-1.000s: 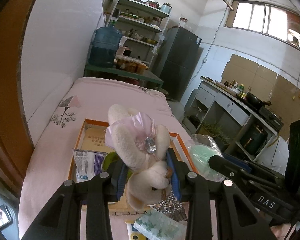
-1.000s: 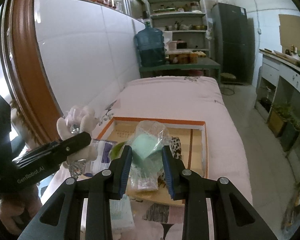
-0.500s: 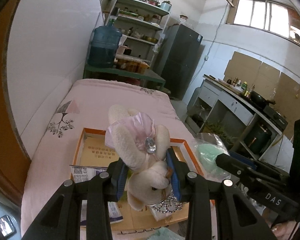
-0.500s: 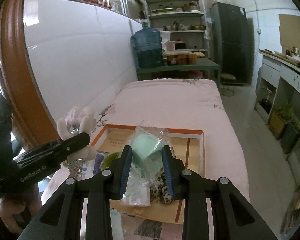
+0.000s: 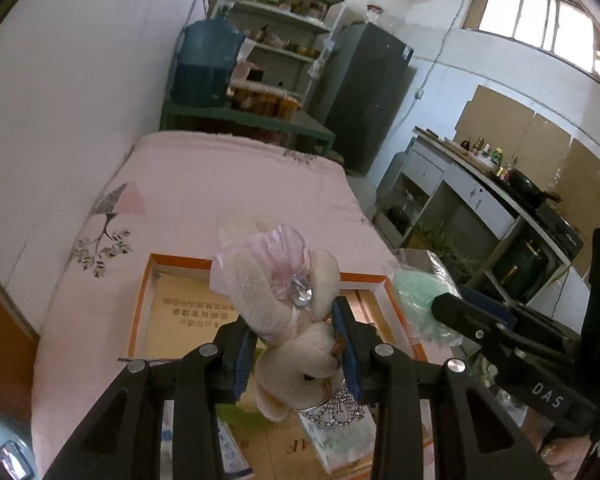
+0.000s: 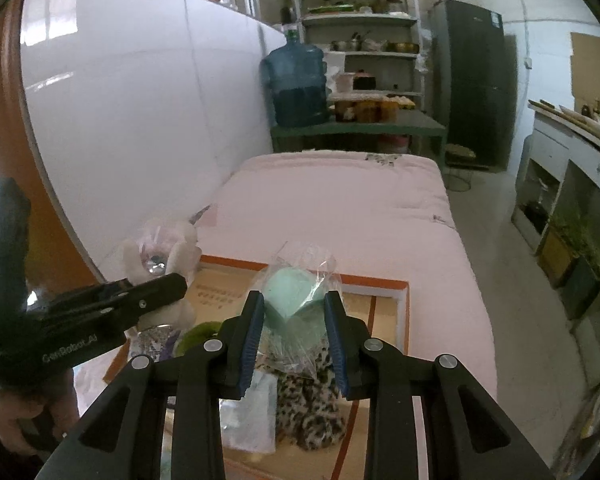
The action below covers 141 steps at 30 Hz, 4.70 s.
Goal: Organize soft objects
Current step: 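Carry the plush bunny and mint-green bag over the tray with both tools, then lower and open the left tool to drop the bunny while the right tool releases the bag, then move both tools back toward the remaining tissue packs beside the tray, then move both tools back toward the remaining soft items beside the tray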
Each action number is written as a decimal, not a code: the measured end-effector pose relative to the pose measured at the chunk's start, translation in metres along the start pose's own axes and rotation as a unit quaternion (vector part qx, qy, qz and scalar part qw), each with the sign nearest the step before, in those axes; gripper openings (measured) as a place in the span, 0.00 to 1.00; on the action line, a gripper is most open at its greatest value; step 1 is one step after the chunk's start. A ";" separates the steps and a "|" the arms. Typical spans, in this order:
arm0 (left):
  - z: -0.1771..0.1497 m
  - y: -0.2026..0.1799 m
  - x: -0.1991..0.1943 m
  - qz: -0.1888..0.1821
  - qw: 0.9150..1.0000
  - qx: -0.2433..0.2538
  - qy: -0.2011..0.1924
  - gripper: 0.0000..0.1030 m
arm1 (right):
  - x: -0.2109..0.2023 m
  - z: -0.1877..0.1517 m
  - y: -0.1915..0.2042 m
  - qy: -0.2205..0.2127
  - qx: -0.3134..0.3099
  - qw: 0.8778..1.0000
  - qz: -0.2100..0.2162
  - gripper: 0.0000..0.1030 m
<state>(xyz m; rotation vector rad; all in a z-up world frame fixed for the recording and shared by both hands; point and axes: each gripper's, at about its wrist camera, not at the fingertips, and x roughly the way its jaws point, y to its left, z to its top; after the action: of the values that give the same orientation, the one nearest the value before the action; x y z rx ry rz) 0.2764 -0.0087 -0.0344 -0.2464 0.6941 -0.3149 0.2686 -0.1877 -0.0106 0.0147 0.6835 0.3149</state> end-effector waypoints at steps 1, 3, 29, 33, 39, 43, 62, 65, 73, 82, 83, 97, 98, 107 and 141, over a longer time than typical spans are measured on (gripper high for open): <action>0.002 0.002 0.005 -0.002 1.000 -0.004 0.007 0.36 | 0.005 0.002 -0.002 0.005 -0.001 1.000 0.001 0.31; 0.007 0.004 0.015 -0.003 1.000 -0.009 0.020 0.36 | 0.017 0.007 -0.006 0.015 -0.002 1.000 0.004 0.31; 0.004 0.029 0.104 -0.014 0.991 -0.064 0.119 0.36 | 0.113 0.004 -0.041 0.103 0.033 0.994 0.014 0.31; -0.001 0.030 0.111 -0.012 0.990 -0.067 0.126 0.36 | 0.118 0.001 -0.043 0.111 0.035 0.993 0.013 0.31; -0.006 0.031 0.118 -0.015 0.988 -0.067 0.137 0.36 | 0.127 -0.007 -0.045 0.123 0.036 0.992 0.011 0.31; -0.007 0.031 0.121 -0.017 0.988 -0.067 0.141 0.36 | 0.130 -0.008 -0.045 0.125 0.036 0.991 0.012 0.31; -0.011 0.031 0.118 -0.041 0.989 -0.065 0.130 0.54 | 0.122 -0.014 -0.042 0.117 0.031 0.993 0.006 0.49; -0.010 0.029 0.113 -0.048 0.989 -0.072 0.120 0.56 | 0.118 -0.016 -0.042 0.115 0.032 0.993 0.005 0.51; -0.006 0.026 0.093 -0.041 0.992 -0.078 0.094 0.56 | 0.103 -0.016 -0.045 0.101 0.042 0.994 0.005 0.51; -0.001 0.016 0.072 -0.039 0.995 -0.059 0.072 0.56 | 0.088 -0.018 -0.043 0.093 0.044 0.995 0.005 0.51; -0.001 0.014 0.070 -0.038 0.995 -0.056 0.069 0.56 | 0.086 -0.019 -0.043 0.092 0.045 0.995 0.006 0.51; -0.011 0.006 0.037 -0.035 0.997 -0.043 0.054 0.56 | 0.059 -0.028 -0.030 0.083 0.045 0.995 0.011 0.51; -0.012 0.005 0.035 -0.034 0.997 -0.043 0.053 0.56 | 0.057 -0.029 -0.028 0.083 0.045 0.995 0.011 0.51; -0.020 0.003 0.016 -0.033 0.998 -0.034 0.045 0.56 | 0.041 -0.029 -0.014 0.076 0.037 0.996 0.016 0.51; -0.045 -0.025 -0.064 -0.019 1.000 0.006 0.003 0.56 | -0.021 -0.052 0.024 0.051 0.028 0.997 0.043 0.51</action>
<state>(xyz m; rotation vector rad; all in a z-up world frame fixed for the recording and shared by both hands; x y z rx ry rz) 0.1955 -0.0141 -0.0222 -0.2469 0.6943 -0.3568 0.2138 -0.1755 -0.0350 0.0811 0.7945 0.3814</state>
